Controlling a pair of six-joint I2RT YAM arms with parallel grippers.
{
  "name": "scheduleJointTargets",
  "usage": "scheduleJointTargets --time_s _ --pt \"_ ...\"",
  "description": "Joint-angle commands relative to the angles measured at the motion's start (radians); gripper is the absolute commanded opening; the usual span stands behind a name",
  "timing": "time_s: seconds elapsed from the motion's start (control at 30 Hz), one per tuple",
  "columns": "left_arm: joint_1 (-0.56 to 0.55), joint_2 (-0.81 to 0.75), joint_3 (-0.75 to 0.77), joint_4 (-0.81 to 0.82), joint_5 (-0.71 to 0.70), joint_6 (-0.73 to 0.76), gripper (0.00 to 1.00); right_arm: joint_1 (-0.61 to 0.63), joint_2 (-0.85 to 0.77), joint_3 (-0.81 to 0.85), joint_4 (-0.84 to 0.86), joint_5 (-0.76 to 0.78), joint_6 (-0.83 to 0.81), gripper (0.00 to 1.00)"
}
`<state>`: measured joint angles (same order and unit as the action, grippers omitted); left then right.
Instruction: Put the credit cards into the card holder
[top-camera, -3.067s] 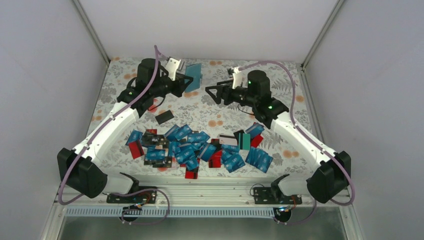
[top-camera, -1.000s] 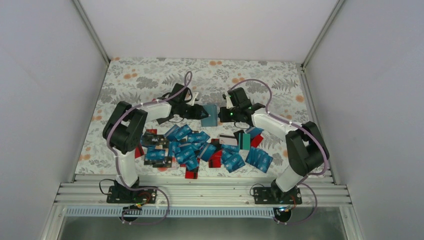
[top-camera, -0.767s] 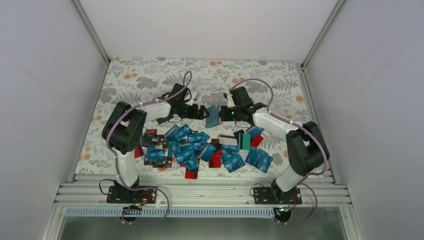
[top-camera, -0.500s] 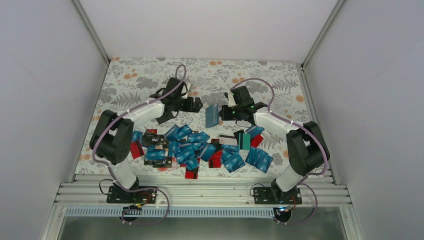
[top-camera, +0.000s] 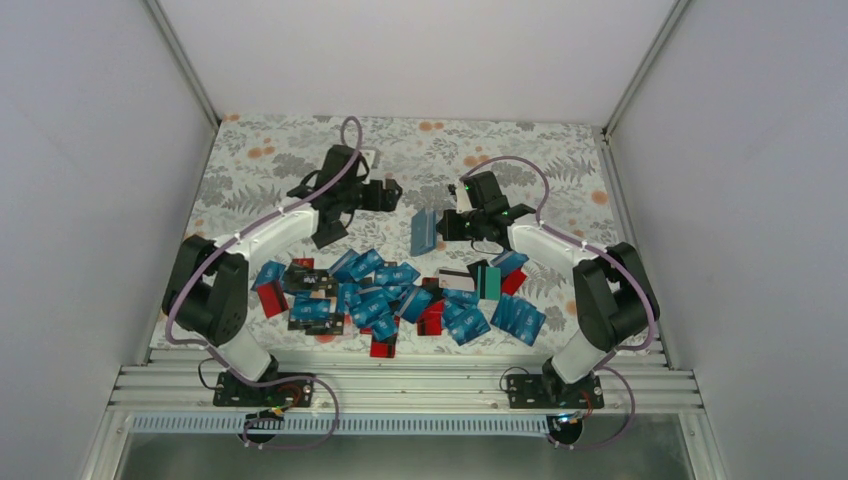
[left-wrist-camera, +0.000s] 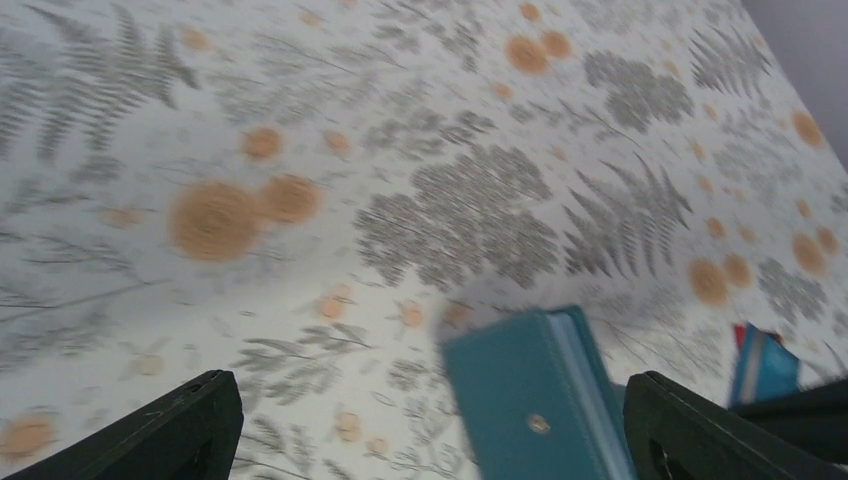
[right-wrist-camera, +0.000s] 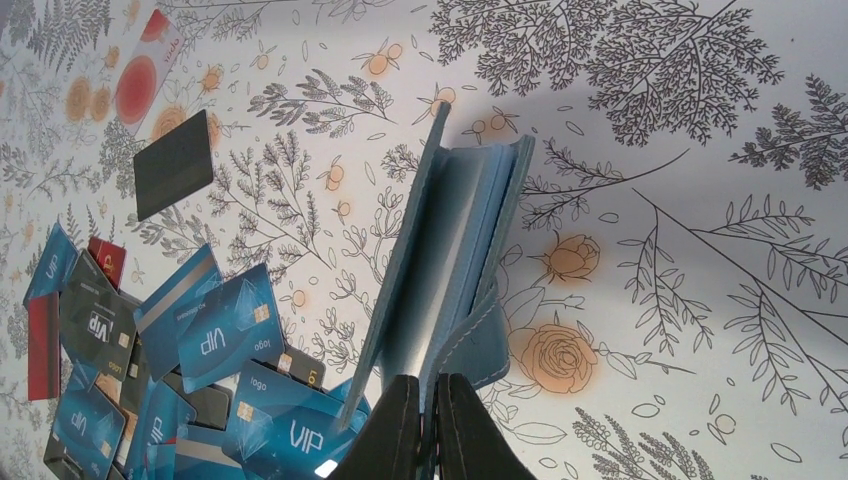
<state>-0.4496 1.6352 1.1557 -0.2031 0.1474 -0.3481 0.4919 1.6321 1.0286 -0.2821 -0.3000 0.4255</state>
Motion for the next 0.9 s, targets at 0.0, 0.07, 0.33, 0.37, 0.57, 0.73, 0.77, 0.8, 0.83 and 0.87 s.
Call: scheduleJointTargets --time_s 0.0,0.07,0.33,0.37,0.57,0.73,0.77,0.8,0.83,0.87 --pt "-0.068 0.024 0.017 -0.015 0.084 0.017 0.92 -0.007 -0.019 0.016 0.01 0.003 0.014 0.04" --pt "-0.093 0.052 0.029 -0.034 0.09 0.008 0.89 -0.008 -0.025 0.013 0.01 0.01 0.018 0.04" --pt "-0.213 0.202 0.125 -0.117 -0.003 0.004 0.83 -0.007 -0.052 0.008 0.008 0.002 0.029 0.04" --pt "-0.22 0.217 0.14 -0.13 -0.021 0.002 0.82 -0.008 -0.056 0.01 0.004 0.004 0.027 0.04" --pt "-0.227 0.255 0.159 -0.16 -0.095 -0.027 0.79 -0.009 -0.067 0.02 -0.024 0.034 0.016 0.04" --pt "-0.227 0.232 0.125 -0.15 -0.104 -0.033 0.78 -0.01 -0.06 0.019 -0.028 0.045 0.016 0.04" --pt "-0.227 0.229 0.119 -0.147 -0.1 -0.032 0.79 -0.009 -0.058 0.02 -0.028 0.047 0.016 0.04" --pt "-0.227 0.23 0.115 -0.149 -0.1 -0.03 0.78 -0.009 -0.055 0.021 -0.028 0.046 0.016 0.04" --pt "-0.227 0.231 0.113 -0.151 -0.103 -0.029 0.79 -0.009 -0.053 0.021 -0.028 0.045 0.017 0.04" --pt "-0.227 0.235 0.111 -0.151 -0.105 -0.028 0.79 -0.009 -0.051 0.022 -0.026 0.044 0.016 0.04"
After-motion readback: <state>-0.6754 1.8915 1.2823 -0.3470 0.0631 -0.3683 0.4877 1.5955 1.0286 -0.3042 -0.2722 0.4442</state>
